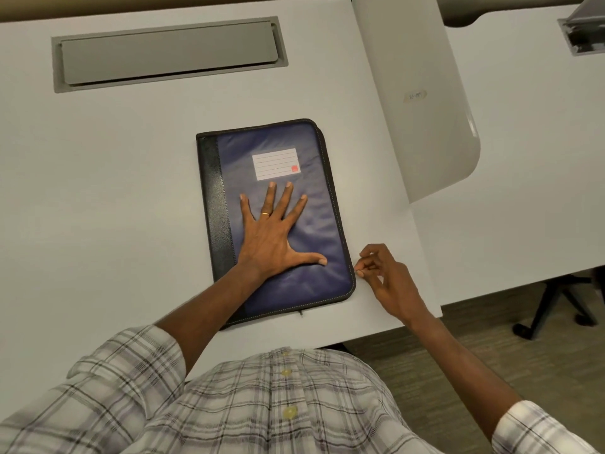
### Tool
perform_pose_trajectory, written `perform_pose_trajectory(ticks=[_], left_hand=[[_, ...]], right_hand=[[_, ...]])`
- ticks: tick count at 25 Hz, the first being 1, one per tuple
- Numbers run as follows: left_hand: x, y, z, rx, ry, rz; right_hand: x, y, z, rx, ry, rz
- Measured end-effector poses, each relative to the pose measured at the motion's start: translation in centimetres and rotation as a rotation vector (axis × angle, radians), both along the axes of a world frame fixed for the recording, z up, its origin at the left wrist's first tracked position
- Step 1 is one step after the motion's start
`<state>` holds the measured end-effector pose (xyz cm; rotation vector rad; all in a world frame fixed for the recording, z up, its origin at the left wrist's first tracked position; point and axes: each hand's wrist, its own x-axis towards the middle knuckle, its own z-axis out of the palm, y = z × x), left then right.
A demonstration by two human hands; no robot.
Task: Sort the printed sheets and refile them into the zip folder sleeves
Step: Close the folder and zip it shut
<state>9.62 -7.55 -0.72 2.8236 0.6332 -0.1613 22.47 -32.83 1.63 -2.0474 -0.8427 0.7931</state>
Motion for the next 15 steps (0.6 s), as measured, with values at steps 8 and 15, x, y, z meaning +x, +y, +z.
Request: perform_pose_trajectory(ticks=[8, 15], left_hand=[[-0.4, 0.3, -0.4, 0.020, -0.037, -0.070], [-0.5, 0.7, -0.3, 0.005, -0.009, -0.102]], right_hand=[[-1.6, 1.6, -2.7, 0.018, -0.404, -0.103], [-0.5, 3.4, -3.0, 0.038, -0.481, -0.072]])
